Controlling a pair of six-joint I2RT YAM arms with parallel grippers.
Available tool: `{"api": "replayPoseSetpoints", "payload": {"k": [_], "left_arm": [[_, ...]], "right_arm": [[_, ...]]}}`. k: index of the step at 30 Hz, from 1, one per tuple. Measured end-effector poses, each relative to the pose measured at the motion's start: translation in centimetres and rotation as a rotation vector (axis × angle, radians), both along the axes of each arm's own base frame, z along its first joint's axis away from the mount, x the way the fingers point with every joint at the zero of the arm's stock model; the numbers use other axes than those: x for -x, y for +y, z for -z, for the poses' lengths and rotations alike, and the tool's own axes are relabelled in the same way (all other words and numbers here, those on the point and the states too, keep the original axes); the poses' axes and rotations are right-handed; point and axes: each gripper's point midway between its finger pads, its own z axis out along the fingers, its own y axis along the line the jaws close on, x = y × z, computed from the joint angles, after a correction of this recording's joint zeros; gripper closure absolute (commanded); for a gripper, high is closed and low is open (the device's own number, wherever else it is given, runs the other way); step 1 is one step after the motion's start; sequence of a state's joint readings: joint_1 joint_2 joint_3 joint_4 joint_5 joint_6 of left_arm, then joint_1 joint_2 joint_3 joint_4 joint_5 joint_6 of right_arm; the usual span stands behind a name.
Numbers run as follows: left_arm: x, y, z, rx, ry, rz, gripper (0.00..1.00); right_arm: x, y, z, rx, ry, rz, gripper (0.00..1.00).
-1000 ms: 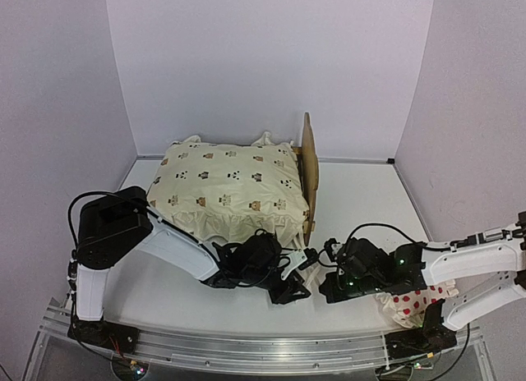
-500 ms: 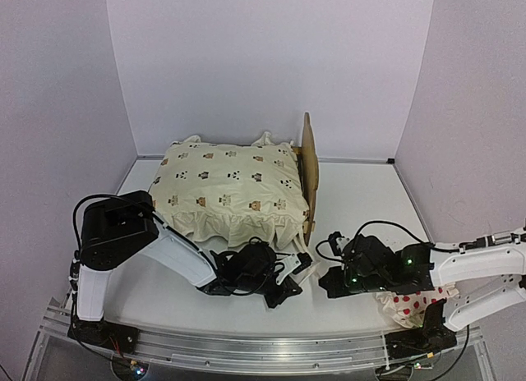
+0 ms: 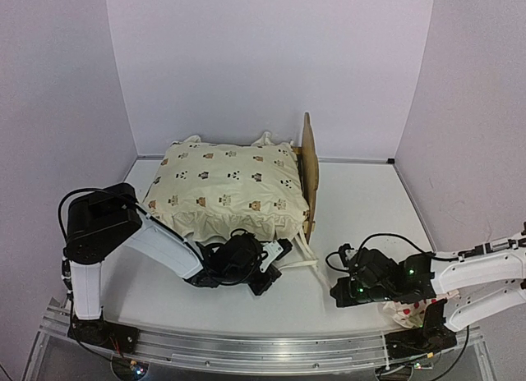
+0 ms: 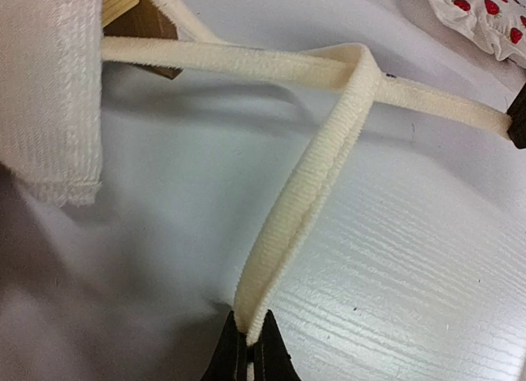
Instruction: Set up the pet bed
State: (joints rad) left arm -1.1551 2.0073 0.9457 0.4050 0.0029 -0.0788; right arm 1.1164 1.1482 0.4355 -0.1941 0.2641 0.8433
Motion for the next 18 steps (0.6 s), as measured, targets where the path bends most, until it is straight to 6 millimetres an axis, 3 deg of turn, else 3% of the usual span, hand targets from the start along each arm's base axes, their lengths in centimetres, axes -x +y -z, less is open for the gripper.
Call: {"api": "replayPoseSetpoints", "payload": {"k": [8, 13, 15, 18], "left_arm": [[-0.1, 1.4, -0.1, -0.037, -0.004, -0.027, 1.00], [0.6, 1.4, 0.1, -0.040, 0.024, 0.003, 0.98], [0.9, 1.2, 0.1, -0.034, 0.037, 0.016, 0.92], [1.4, 0.9, 0.1, -0.027, 0.053, 0.034, 0.69]], "right_arm": [[-0.1, 0.0, 0.7, 0.037, 0.006, -0.011, 1.00], [-0.8, 1.7, -0.2, 0.041, -0.010, -0.046, 1.00], [-1.0, 2.3, -0.5, 0.042, -0.014, -0.055, 1.00], [-1.4, 3.2, -0.8, 0.043, -0.019, -0.074, 1.00]]}}
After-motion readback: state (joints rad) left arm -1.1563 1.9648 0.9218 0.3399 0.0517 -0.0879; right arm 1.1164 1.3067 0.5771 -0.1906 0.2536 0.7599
